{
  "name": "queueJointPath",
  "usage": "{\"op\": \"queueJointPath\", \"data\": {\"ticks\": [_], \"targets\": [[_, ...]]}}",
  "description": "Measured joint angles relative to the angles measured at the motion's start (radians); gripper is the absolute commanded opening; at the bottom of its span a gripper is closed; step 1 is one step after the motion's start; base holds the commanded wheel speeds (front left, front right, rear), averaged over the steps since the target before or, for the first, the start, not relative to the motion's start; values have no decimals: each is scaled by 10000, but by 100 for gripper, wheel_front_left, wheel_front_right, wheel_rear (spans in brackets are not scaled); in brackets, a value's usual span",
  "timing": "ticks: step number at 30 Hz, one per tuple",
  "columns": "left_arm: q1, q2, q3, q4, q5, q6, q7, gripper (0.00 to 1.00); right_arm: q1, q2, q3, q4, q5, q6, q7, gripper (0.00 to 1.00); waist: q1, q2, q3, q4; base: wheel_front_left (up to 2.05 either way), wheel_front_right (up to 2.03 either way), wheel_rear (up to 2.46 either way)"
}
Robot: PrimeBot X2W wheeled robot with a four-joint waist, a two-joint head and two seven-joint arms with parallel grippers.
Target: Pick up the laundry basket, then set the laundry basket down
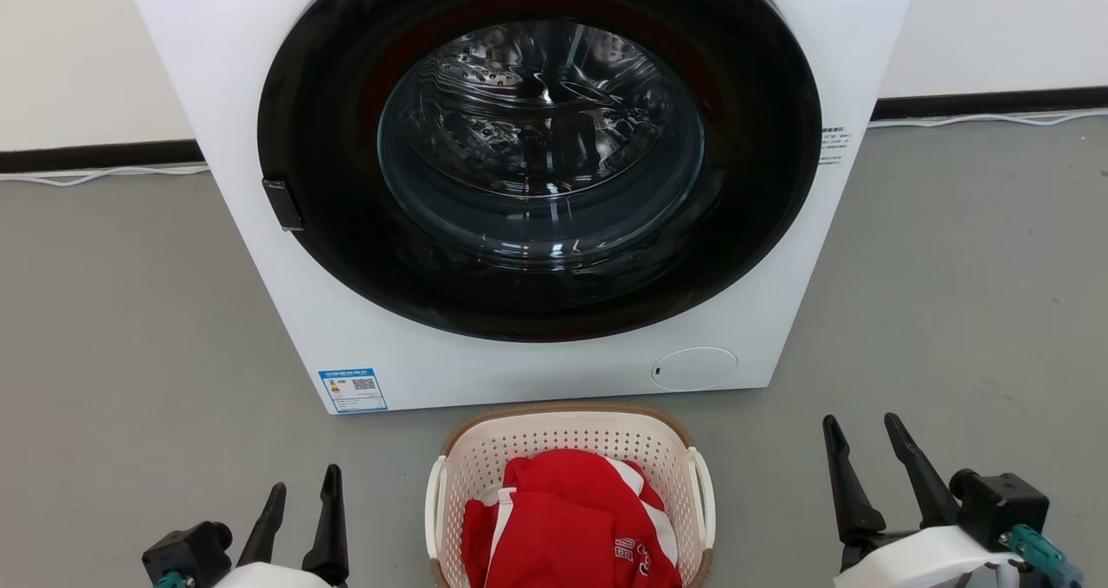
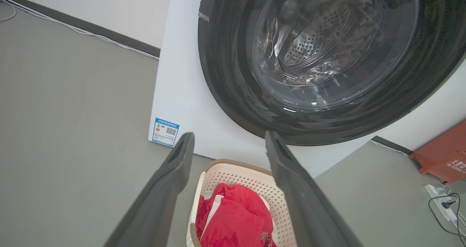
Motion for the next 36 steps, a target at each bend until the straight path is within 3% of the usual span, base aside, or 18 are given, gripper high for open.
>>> {"op": "queueJointPath", "data": {"ticks": [23,36], "targets": [[12,13,82,138,2483,-2,-614,100,-1,-148,274,38,-2872,10,-648,100,0,0,-7,-58,0,0,0],[13,19,94,176,2474,-2,-614,100,-3,-96,213,38,-2823,10,-648,100,0,0,128,-62,0,0,0]]}}
